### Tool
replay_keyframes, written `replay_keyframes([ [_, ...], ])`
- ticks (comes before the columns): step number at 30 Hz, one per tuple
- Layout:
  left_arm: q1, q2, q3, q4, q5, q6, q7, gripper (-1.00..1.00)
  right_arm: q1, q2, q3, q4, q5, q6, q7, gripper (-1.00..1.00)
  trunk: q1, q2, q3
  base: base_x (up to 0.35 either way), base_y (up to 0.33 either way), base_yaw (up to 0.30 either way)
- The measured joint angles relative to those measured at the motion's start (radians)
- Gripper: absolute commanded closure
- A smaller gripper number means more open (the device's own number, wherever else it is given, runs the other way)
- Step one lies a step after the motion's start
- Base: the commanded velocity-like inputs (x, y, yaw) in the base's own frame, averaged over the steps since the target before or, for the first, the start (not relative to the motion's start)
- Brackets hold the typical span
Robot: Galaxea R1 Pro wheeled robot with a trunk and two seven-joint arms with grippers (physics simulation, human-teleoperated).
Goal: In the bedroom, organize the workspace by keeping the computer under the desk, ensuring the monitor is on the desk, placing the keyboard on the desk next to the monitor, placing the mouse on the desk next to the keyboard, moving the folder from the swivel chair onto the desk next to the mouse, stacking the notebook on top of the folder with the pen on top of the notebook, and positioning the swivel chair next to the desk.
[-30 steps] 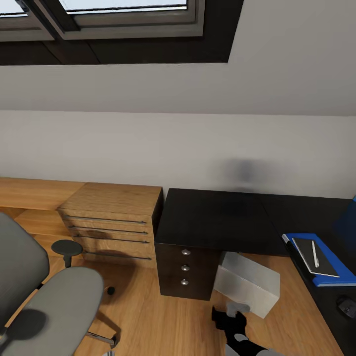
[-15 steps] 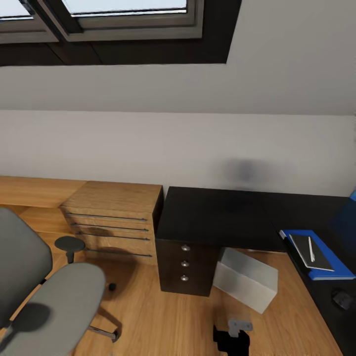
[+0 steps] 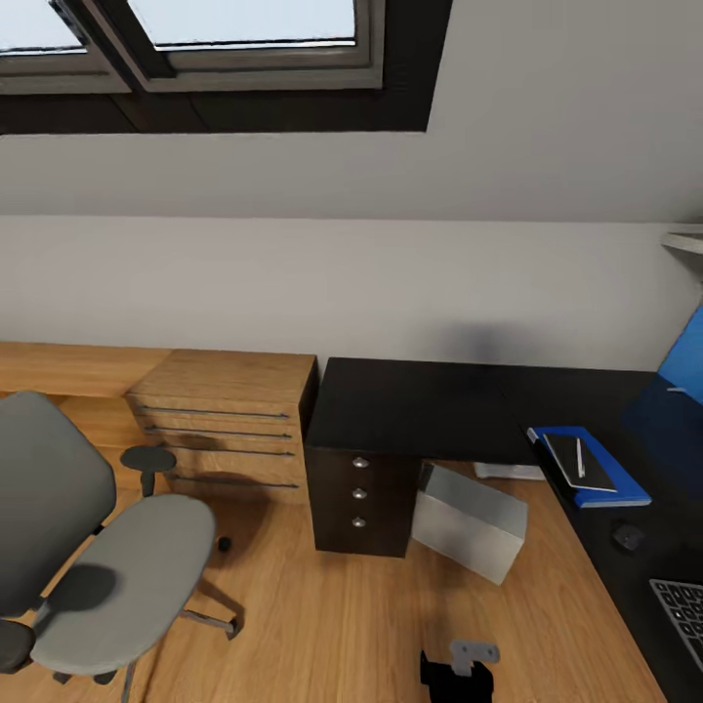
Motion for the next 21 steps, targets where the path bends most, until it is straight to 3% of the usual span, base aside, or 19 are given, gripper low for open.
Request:
replay_keyframes([
  [9, 0.000, 0.001, 0.000, 0.000, -0.001, 0.000, -0.001, -1.00, 0.002, 0.003, 0.000, 0.000, 0.000, -0.001, 0.001, -1.00, 0.000, 0.000, 0.000, -0.075, -0.026, 0.022],
  [21, 0.000, 0.001, 0.000, 0.000, -0.001, 0.000, -0.001, -1.00, 0.002, 0.003, 0.000, 0.000, 0.000, -0.001, 0.001, -1.00, 0.001, 0.000, 0.000, -0.240, -0.109, 0.113],
])
